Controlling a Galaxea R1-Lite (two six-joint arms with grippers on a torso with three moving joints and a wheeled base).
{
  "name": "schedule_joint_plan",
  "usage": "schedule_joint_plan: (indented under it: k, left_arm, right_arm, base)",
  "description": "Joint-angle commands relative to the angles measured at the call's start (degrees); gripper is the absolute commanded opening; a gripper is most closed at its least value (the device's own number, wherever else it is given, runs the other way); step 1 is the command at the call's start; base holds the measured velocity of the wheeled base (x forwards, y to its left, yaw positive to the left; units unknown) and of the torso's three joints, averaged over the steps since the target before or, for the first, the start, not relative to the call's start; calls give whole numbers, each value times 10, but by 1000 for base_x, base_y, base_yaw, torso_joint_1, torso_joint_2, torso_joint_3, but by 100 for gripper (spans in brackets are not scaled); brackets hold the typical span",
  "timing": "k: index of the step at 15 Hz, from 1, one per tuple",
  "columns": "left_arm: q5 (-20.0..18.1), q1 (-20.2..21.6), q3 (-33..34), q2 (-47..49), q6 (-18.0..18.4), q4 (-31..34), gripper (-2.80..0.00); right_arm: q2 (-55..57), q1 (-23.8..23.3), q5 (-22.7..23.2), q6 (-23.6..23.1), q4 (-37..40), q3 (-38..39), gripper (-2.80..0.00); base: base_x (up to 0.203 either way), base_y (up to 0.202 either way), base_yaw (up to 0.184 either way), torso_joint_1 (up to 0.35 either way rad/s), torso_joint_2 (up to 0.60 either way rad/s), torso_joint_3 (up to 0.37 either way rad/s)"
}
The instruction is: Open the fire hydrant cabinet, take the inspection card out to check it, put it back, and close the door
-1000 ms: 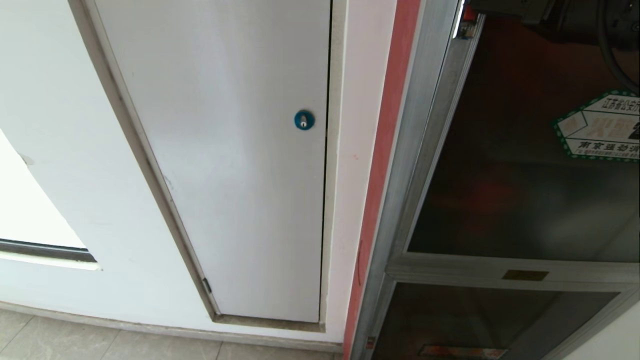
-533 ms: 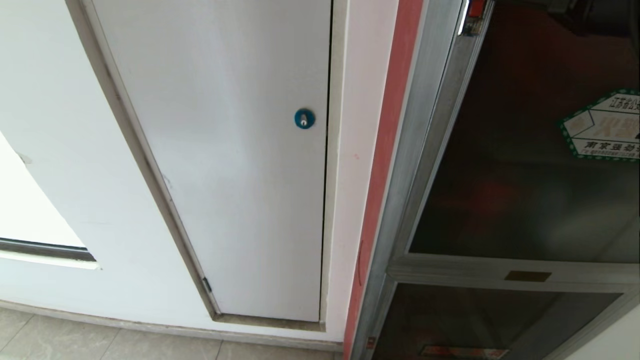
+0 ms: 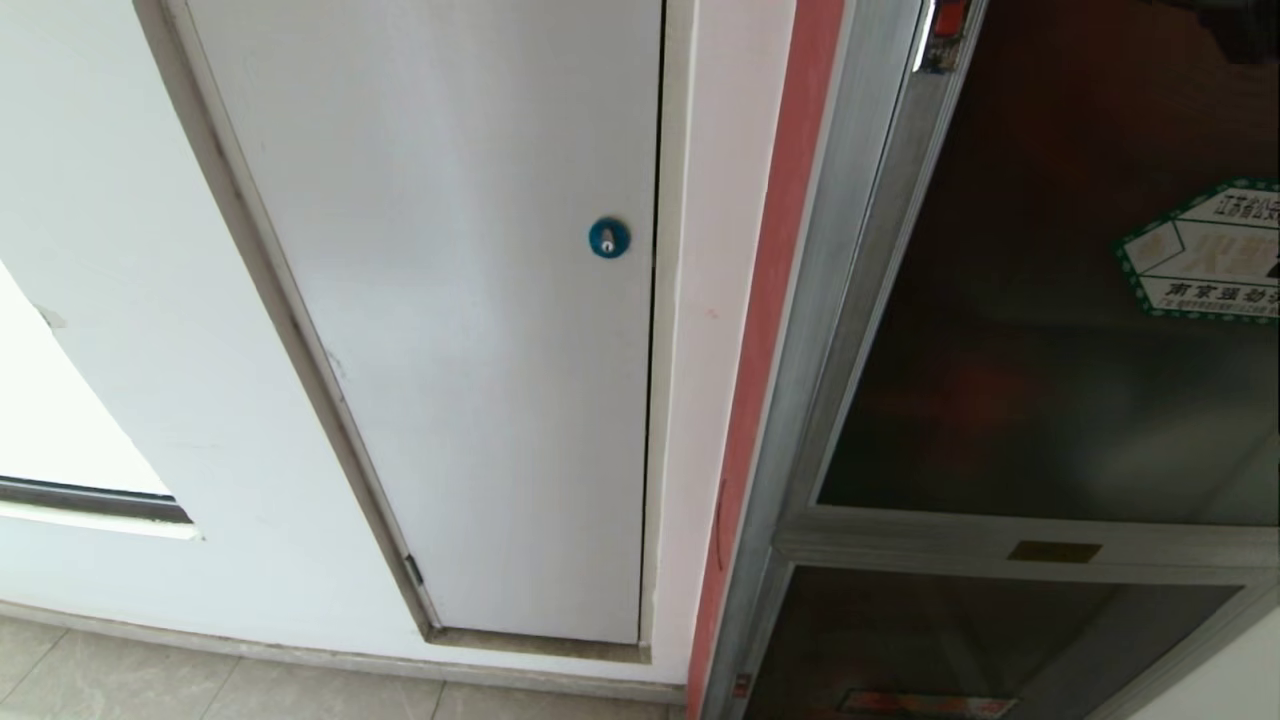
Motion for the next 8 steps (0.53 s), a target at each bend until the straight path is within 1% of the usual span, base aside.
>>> schedule_joint_plan:
  k: [1, 8]
  left_arm:
    - [0, 0, 0, 0, 0, 0, -280]
    - [0, 0, 0, 0, 0, 0, -280]
  right_arm:
    - [-41, 1, 1, 0, 0, 19, -280]
    - [-125, 0, -6, 1, 3, 42, -280]
  base:
    - [0, 0, 0, 0, 0, 0]
    - [0, 0, 0, 0, 0, 0]
